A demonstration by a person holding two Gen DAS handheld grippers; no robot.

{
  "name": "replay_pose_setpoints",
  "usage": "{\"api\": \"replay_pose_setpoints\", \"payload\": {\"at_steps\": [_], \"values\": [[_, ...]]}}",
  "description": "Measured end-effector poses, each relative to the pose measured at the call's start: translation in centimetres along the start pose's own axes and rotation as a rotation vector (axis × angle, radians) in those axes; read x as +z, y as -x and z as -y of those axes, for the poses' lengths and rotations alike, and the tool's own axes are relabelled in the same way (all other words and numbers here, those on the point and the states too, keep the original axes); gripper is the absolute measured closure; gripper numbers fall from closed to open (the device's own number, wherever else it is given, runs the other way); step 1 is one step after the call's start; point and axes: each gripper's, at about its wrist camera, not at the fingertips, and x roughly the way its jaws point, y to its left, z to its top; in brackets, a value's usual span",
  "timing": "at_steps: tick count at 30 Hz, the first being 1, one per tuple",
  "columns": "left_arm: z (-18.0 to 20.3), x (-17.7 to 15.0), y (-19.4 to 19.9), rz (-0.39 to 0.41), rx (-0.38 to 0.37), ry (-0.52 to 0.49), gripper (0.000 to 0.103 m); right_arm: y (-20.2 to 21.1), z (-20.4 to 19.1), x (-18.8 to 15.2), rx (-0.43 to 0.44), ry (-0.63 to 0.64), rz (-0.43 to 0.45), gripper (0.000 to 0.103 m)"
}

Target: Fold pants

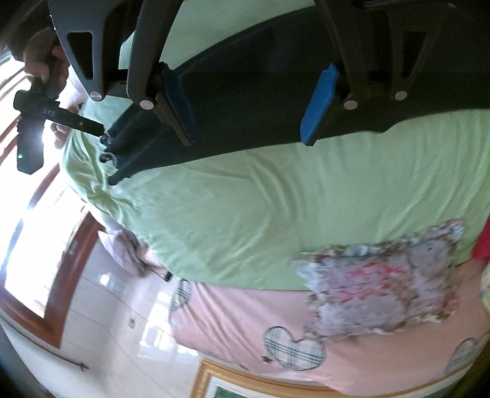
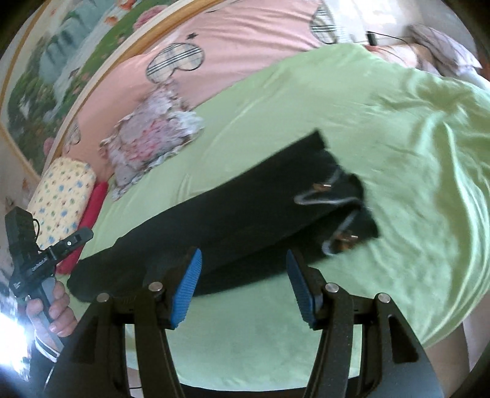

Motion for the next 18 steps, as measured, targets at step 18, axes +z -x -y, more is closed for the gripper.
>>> {"api": "replay_pose_setpoints", "payload": {"at_steps": [18], "values": [[4.5,2.9,-4.2,-0.065,-0.075,-0.113,0.025,-1.1,3.2,1.7,-0.009,-0.124,0.047,0.044]]}}
